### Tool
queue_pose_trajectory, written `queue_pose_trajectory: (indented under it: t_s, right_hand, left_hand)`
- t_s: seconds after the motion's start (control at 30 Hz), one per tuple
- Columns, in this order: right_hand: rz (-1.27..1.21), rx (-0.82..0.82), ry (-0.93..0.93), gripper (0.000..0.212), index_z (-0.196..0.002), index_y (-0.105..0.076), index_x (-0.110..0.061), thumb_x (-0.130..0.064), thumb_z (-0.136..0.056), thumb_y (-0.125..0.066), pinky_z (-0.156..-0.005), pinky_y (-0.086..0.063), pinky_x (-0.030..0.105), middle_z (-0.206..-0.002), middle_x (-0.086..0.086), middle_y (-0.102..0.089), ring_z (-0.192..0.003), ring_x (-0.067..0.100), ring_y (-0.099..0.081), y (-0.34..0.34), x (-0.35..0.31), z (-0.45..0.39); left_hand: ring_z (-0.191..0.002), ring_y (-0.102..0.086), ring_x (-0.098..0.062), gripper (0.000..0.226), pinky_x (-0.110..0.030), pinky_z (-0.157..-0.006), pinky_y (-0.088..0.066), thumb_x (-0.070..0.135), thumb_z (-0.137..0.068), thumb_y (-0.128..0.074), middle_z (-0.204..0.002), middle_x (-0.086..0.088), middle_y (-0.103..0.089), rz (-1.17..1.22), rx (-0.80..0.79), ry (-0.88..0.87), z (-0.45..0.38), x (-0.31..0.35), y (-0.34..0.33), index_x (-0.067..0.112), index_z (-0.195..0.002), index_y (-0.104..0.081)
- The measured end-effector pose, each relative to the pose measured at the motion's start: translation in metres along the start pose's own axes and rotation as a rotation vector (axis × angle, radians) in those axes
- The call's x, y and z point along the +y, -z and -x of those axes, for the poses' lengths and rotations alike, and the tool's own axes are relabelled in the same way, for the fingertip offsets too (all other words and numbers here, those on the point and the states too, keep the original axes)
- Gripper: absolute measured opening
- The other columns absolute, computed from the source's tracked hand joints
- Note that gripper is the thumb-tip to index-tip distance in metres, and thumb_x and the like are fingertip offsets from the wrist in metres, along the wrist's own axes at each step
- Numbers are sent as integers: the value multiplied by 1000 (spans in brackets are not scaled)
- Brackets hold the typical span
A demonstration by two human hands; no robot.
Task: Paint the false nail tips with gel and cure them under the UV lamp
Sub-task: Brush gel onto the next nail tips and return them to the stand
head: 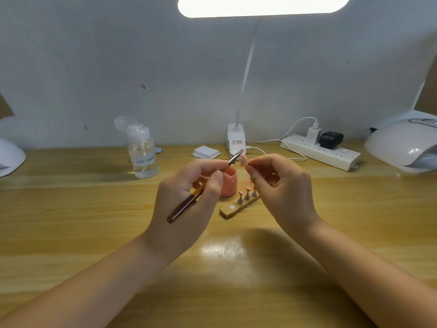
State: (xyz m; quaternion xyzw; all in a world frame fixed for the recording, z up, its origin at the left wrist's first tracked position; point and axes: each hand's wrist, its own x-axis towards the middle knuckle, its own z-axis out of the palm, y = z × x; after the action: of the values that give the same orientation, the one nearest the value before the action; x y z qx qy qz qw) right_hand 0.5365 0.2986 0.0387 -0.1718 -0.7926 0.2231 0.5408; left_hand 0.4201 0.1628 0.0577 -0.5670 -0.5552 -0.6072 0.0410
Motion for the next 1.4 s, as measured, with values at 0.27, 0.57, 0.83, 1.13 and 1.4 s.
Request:
queue_pose_trajectory:
  t_s: [0.27, 0.57, 0.83, 1.13, 1.4]
  right_hand:
    - [21, 0, 10, 13, -99, -71, -8, -11, -86, -71, -68, -56, 31, -82, 0, -69, -73, 11, -66, 1, 0, 0]
    - [-49, -3, -22, 11, -97, -72, -8, -9, -86, -71, -66, -57, 38, -80, 1, -70, -72, 14, -68, 0, -1, 0]
    - [-109, 5, -72, 9, -94, -72, -10, -17, -87, -71, -62, -56, 41, -77, -1, -70, -69, 16, -68, -1, -2, 1]
    - [-132, -11, -112, 8, -93, -71, -12, -17, -87, -70, -61, -57, 41, -76, -1, -70, -68, 17, -68, -1, -1, 1]
    - [-222, -29, -154, 10, -93, -71, -8, -15, -86, -69, -62, -59, 32, -77, 5, -71, -69, 19, -70, -2, -3, 1]
  left_hand:
    - [-82, -64, -1, 21, -12, -73, -44, 21, -85, -48, -79, 23, -65, -86, -48, -120, 3, 1, 3, 20, -89, -69]
    - [-80, -67, 1, 15, -7, -68, -47, 15, -90, -54, -82, 17, -71, 86, -56, 40, 0, -1, 1, 18, -95, -68]
    - [-83, -68, -4, 16, -13, -72, -48, 22, -94, -53, -84, 15, -73, 123, 5, 79, -1, -3, 1, 24, -97, -68]
    - [-76, -67, -7, 19, -14, -71, -48, 14, -90, -49, -75, 8, -71, 200, 36, 103, -1, -4, 2, 15, -89, -68]
    - [-73, -68, -7, 23, -10, -70, -47, 8, -86, -46, -71, 3, -71, 260, 4, 154, -1, -4, 2, 10, -86, -68]
